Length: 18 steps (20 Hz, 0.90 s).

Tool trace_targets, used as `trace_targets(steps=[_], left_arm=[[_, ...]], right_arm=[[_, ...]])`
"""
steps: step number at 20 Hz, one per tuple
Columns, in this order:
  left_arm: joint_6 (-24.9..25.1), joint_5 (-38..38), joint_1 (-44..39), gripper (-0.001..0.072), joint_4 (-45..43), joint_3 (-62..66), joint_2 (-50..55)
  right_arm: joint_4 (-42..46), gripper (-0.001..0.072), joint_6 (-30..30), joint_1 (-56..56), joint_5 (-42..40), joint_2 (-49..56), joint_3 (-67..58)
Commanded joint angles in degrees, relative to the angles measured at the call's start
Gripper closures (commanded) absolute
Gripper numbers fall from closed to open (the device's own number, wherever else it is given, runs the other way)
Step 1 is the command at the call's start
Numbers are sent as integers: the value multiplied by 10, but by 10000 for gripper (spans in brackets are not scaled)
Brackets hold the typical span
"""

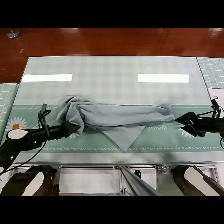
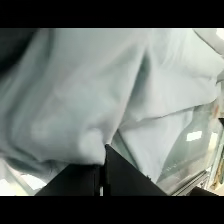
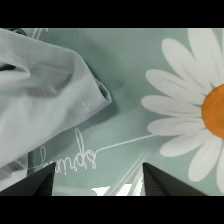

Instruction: Fold the shirts.

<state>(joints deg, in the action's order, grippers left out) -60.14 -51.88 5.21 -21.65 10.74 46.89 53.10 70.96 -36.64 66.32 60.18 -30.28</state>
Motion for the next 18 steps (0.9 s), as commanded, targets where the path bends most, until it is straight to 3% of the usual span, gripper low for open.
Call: trace_targets(steps=[1,7,13,14,16,18], left_arm=[[46,30,-20,685,49,13,5],[46,30,-20,684,50,40,5],[46,31,-20,684,50,40,5],[46,31,-20,684,50,40,5],[46,33,-19,684,50,45,5],[46,24,0,684,50,85,3]], right_arm=[[-10,91,7,0,-1,25,1],[-77,91,-12,64,-48,108,-28],[-78,119,40,183,-101,200,-150],[-77,219,40,198,-94,215,-168],[-78,695,28,224,-73,236,-198],[-76,689,24,239,-42,237,-252]])
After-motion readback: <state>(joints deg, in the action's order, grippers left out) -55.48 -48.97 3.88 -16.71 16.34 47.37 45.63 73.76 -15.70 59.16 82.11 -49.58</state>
